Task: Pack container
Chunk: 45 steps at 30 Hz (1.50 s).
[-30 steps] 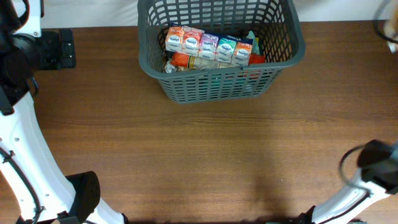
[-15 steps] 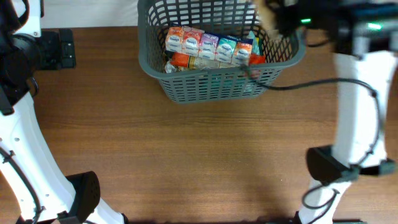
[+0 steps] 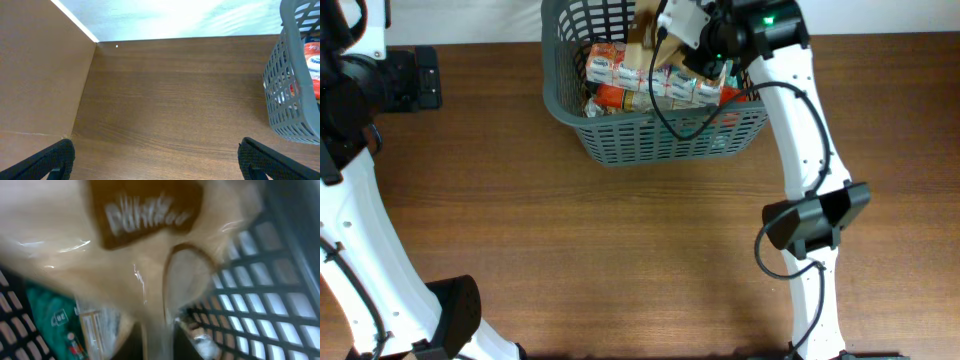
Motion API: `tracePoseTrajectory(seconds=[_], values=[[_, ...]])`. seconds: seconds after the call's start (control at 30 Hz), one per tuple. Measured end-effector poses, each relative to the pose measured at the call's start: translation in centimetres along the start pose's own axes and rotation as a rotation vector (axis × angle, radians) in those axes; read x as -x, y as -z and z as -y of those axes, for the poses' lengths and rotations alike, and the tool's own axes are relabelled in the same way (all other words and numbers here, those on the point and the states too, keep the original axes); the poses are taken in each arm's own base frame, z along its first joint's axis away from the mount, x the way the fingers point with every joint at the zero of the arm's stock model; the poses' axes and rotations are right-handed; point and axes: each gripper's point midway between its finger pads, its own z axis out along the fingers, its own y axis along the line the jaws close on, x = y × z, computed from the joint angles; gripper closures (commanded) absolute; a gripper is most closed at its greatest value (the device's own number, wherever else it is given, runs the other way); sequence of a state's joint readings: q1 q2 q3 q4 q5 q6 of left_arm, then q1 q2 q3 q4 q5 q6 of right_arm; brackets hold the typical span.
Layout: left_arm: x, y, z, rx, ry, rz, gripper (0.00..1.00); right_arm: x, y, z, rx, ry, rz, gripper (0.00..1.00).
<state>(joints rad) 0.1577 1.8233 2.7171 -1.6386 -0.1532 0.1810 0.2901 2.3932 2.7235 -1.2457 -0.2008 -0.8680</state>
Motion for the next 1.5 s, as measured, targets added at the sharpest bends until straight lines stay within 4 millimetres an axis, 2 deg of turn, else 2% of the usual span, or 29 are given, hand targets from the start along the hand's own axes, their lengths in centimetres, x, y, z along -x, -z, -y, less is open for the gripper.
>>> tracePoseTrajectory(seconds=[0.03,0.1,0.17,0.3,0.43,0.53,0.57,0.7,0.77,0.8,0.83,0.87,0.9,0.93,1.07,1.1,1.13,1.17,1.27,1.33,1.5], values=[[0.0,0.0,0.0,0.000,0.000,0.000,0.01,-0.1,-0.5,-0.2,0.008,0.002,-0.003,0.56],[0.0,0.0,0.0,0.000,0.000,0.000,0.01,-0.1,-1.0,-0.5,0.018,-0.002,-0.003,0.46],[0.0,0.0,0.0,0.000,0.000,0.000,0.01,0.1,-1.0,-0.5,0.019,-0.001,-0.001,0.46],[0.0,0.0,0.0,0.000,0.000,0.000,0.01,0.0,-1.0,-0.5,0.008,-0.036,-0.015,0.39],[0.0,0.0,0.0,0.000,0.000,0.000,0.01,-0.4,0.5,0.7,-0.067,-0.115,-0.055,0.37],[0.0,0.0,0.0,0.000,0.000,0.000,0.01,0.1,4.0,2.2,-0.161,-0.161,-0.052,0.34],[0.0,0.0,0.0,0.000,0.000,0.000,0.01,0.5,6.0,2.8,-0.201,-0.177,-0.037,0.34],[0.0,0.0,0.0,0.000,0.000,0.000,0.01,1.9,15.6,5.0,-0.361,-0.244,0.072,0.33],[0.0,0.0,0.0,0.000,0.000,0.000,0.01,1.0,20.5,6.4,-0.448,-0.304,0.114,0.32],[0.0,0.0,0.0,0.000,0.000,0.000,0.01,-0.4,24.1,7.6,-0.519,-0.367,0.137,0.32],[0.0,0.0,0.0,0.000,0.000,0.000,0.01,-1.2,25.4,8.1,-0.546,-0.395,0.143,0.32],[0.0,0.0,0.0,0.000,0.000,0.000,0.01,-3.3,28.3,9.3,-0.612,-0.463,0.150,0.32],[0.0,0.0,0.0,0.000,0.000,0.000,0.01,-4.9,30.0,10.2,-0.657,-0.515,0.149,0.32],[0.0,0.0,0.0,0.000,0.000,0.000,0.01,-8.2,33.0,11.6,-0.738,-0.613,0.144,0.32],[0.0,0.0,0.0,0.000,0.000,0.000,0.01,-16.6,37.1,14.0,-0.864,-0.852,0.120,0.27],[0.0,0.0,0.0,0.000,0.000,0.000,0.01,-17.8,37.4,14.3,-0.876,-0.878,0.112,0.25],[0.0,0.0,0.0,0.000,0.000,-0.001,0.01,-19.3,37.7,14.5,-0.889,-0.915,0.103,0.17],[0.0,0.0,0.0,0.000,0.000,-0.001,0.01,-20.8,37.9,14.7,-0.895,-0.950,0.091,0.01],[0.0,0.0,0.0,0.000,0.000,0.000,0.01,-23.5,37.0,15.1,-0.881,-1.013,0.077,0.01],[0.0,0.0,0.0,0.000,0.000,0.000,0.01,-24.8,35.1,15.2,-0.843,-1.047,0.060,0.01],[0.0,0.0,0.0,0.000,0.000,-0.001,0.01,-26.7,31.8,14.6,-0.764,-1.096,0.016,0.01]])
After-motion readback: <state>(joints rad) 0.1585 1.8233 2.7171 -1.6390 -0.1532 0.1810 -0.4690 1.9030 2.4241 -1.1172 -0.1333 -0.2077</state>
